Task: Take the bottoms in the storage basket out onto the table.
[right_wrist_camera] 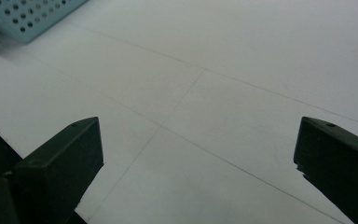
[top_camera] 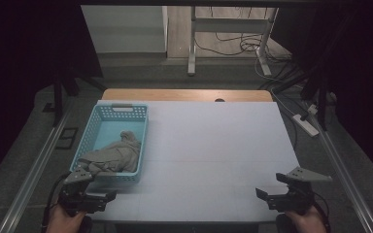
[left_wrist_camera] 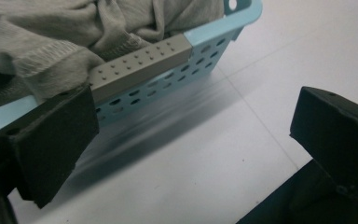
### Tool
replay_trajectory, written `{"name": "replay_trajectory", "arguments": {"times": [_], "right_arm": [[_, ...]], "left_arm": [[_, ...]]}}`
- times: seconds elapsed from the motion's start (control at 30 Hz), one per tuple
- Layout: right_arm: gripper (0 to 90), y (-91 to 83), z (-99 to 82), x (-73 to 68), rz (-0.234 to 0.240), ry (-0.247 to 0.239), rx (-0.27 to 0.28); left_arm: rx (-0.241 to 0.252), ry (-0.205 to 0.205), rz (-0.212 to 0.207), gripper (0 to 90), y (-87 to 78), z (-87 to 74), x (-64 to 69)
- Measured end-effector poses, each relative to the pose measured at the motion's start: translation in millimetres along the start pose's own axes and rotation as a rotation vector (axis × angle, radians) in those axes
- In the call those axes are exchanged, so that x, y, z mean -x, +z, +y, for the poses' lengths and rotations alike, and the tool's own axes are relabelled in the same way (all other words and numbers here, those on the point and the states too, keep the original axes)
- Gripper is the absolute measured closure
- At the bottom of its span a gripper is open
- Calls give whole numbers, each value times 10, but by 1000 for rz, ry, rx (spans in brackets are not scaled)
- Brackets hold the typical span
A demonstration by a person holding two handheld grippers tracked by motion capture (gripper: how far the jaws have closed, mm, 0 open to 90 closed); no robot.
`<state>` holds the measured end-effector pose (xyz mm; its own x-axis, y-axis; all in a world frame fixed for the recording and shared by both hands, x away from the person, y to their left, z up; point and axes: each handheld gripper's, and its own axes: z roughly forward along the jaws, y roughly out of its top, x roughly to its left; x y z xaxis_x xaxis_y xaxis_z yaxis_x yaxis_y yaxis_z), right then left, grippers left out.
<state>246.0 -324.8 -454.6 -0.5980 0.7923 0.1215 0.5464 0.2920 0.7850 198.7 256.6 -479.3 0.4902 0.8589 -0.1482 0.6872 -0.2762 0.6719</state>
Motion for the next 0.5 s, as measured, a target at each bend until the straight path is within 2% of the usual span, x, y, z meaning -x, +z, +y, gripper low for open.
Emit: {"name": "replay_trajectory", "arguments": {"times": [0.07, 0.2, 0.4, 0.5], "right_arm": [[16, 34, 11, -25, -3, -25, -28], [17, 55, 19, -23, 7, -23, -46], [17, 56, 18, -12, 21, -21, -44], [17, 52, 17, -4, 25, -12, -40]], "left_arm": [[-7, 11, 6, 9, 2, -3, 12], [-14, 20, 12, 10, 4, -6, 25], [-15, 25, 12, 10, 4, -5, 29], [-2, 7, -3, 10, -6, -11, 10]]}}
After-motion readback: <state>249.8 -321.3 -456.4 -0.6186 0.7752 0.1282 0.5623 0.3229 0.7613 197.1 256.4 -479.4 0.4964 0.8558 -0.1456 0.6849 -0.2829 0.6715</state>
